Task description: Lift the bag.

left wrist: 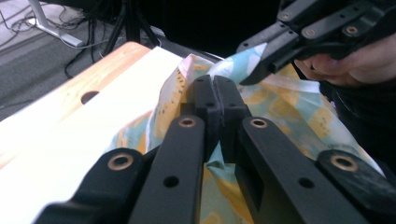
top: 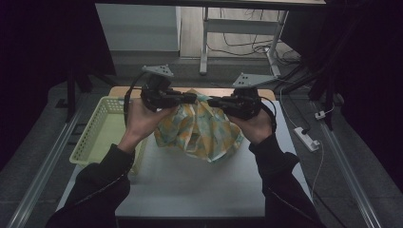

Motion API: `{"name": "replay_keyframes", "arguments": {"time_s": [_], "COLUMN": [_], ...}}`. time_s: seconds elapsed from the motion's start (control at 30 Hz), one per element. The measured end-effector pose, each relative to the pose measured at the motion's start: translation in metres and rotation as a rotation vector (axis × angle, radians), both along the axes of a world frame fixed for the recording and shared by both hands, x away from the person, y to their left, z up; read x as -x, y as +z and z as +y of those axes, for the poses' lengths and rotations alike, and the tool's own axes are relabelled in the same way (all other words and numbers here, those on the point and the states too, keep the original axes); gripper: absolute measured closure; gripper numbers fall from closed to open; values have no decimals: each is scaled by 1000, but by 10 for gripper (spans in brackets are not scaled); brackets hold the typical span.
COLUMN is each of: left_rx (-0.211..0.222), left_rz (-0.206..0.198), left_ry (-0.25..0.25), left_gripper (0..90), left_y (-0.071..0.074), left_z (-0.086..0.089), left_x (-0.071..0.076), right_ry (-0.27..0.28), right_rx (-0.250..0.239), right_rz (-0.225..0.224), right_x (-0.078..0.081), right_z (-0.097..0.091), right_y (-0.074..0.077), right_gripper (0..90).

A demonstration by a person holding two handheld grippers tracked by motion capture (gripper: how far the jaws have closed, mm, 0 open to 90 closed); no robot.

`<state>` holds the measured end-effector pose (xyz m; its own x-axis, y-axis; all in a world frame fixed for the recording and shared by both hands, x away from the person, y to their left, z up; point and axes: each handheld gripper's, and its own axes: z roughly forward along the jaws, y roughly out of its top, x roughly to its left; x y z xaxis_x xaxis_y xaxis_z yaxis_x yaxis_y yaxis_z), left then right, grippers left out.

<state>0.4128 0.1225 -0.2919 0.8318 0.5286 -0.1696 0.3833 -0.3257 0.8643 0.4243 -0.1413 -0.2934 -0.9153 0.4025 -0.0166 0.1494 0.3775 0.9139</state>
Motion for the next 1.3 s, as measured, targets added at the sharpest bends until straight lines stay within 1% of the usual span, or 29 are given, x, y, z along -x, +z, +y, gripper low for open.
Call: {"name": "replay_keyframes", "arguments": {"time_s": [0.27, 0.4, 0.53, 0.67, 0.77, 0.87, 0.93, 0.97, 1.03, 1.1, 1.3], "left_rx": [12, 24, 46, 54, 49, 47, 30, 26, 23, 18, -20], "left_rz": [-21, -37, -54, -64, -58, -48, -44, -44, -35, -28, -9], "left_ry": [21, 33, 38, 44, 53, 57, 62, 63, 65, 66, 69], "left_gripper": [895, 895, 895, 895, 894, 893, 893, 892, 892, 891, 889], "left_y": [14, 22, 30, 31, 26, 16, 9, 5, -2, -8, -26], "left_z": [-1, 0, 3, 4, 5, 6, 5, 4, 4, 4, 4], "left_x": [-9, -11, -12, -14, -19, -25, -29, -31, -35, -39, -44], "right_ry": [-24, -33, -38, -43, -48, -56, -64, -68, -67, -72, -77], "right_rx": [-11, -21, -39, -54, -51, -39, -29, -20, -24, -14, 1], "right_rz": [-18, -30, -49, -62, -55, -42, -33, -29, -16, -12, 23], "right_x": [-2, -2, 0, 2, 1, -3, -5, -7, -10, -12, -19], "right_z": [-2, -3, -5, -7, -7, -6, -5, -4, -4, -3, -2], "right_y": [14, 21, 31, 38, 35, 27, 20, 17, 10, 4, -13], "right_gripper": [897, 898, 897, 897, 897, 897, 897, 897, 897, 897, 896]}}
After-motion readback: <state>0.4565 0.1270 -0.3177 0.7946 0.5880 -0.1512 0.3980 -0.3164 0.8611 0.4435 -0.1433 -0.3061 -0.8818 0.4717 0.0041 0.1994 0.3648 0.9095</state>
